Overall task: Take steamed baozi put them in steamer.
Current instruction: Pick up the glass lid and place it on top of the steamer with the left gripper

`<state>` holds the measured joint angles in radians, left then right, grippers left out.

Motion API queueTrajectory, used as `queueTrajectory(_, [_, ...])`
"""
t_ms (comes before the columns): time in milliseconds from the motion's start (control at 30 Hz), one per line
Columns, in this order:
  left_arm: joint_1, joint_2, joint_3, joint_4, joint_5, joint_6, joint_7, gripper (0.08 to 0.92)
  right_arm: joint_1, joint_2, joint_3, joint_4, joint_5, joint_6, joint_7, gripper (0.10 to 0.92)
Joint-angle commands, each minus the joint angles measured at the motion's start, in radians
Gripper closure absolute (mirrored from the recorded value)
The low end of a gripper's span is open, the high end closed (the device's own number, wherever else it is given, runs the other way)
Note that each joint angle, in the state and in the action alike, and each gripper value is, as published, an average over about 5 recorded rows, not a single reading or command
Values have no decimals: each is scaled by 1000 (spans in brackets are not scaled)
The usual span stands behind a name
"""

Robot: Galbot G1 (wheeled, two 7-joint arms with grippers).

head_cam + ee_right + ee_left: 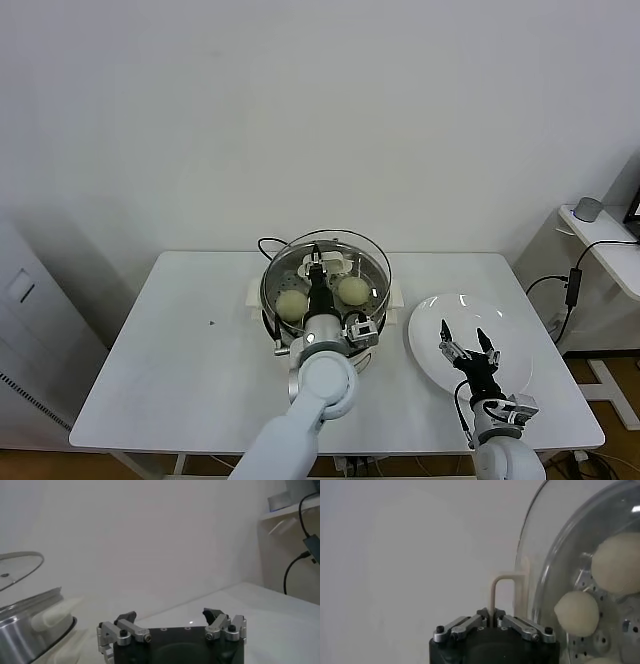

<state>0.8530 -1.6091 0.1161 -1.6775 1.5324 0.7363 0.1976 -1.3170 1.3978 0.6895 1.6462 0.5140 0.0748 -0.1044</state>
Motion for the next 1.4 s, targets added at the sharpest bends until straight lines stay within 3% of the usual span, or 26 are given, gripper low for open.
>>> queueTrajectory(33, [-10,-49,9,31,80,49,18,879,1,1,-1,-5,-1,4,-1,203])
queueTrajectory(1400, [0,-49,15,67,104,49,58,879,0,8,-2,-13,-7,12,-3,203])
